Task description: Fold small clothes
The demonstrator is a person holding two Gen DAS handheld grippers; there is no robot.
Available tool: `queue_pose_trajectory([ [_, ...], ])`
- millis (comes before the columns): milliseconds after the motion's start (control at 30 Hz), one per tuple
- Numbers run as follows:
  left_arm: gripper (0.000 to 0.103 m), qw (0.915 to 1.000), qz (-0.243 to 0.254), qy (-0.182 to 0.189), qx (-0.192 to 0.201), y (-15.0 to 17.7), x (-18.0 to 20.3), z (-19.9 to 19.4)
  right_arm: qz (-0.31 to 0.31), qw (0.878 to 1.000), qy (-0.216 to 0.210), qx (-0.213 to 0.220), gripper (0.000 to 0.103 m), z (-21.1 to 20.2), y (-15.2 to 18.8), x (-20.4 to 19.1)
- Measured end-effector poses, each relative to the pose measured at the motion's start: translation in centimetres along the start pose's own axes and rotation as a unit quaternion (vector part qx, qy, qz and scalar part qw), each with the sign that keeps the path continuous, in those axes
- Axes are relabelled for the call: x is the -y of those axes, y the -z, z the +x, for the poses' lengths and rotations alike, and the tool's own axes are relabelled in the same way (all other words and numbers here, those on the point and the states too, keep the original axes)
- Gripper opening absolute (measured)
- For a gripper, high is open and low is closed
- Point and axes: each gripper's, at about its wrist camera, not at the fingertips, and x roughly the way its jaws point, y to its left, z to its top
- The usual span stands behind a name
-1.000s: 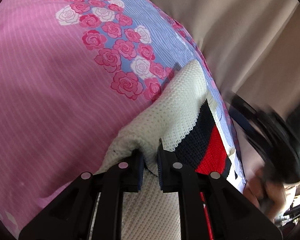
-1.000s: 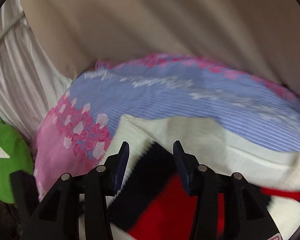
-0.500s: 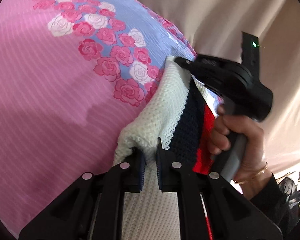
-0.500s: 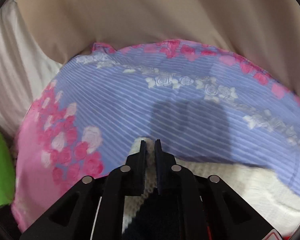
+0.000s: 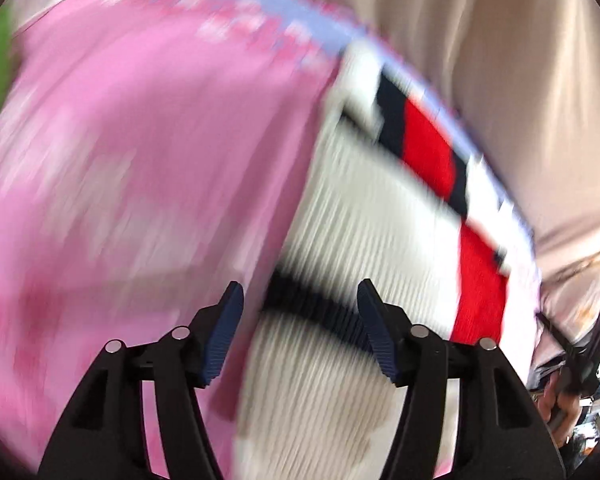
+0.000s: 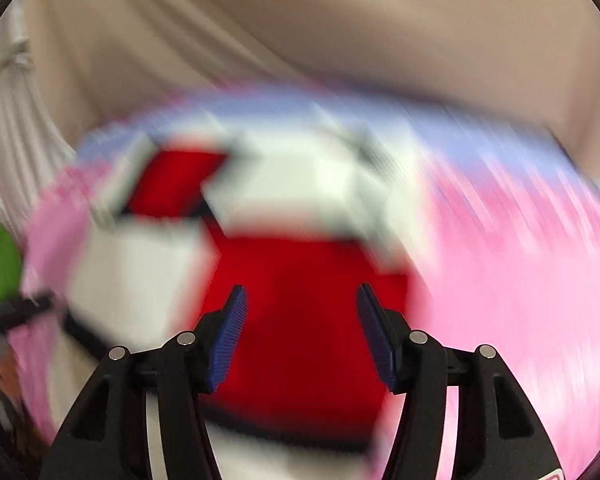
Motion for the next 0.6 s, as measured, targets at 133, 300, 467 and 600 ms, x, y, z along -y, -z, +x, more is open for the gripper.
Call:
queue_pose_trajectory([
  [133,0.064,0.9975,-0.043,-0.001,-0.056,7.6,-1.5,-1.2,0.065,0.994,0.002,-0.089,0.057,-2.8,11.6,4.5],
  [300,0.071,0.9963,-0.074,0.005,-0.043,10.1,0.0,-0.8,0.138,0.978,-0.085,-0.129,0.058,-1.0,18.3,3.3],
  [467,0.036,0.9938,-0.099,0.026,-0.043,10.5,0.5,-0.6,0.164,0.978,-0.101,-0.076,0.045,-0.5,18.1,1.4],
  [600,0.007,0.9946,-0.09,0.019,-0.049,10.1,1.4,-1.1,0.207,0.967,-0.138,-0.061,0.005,-1.0,17.4,2.6],
])
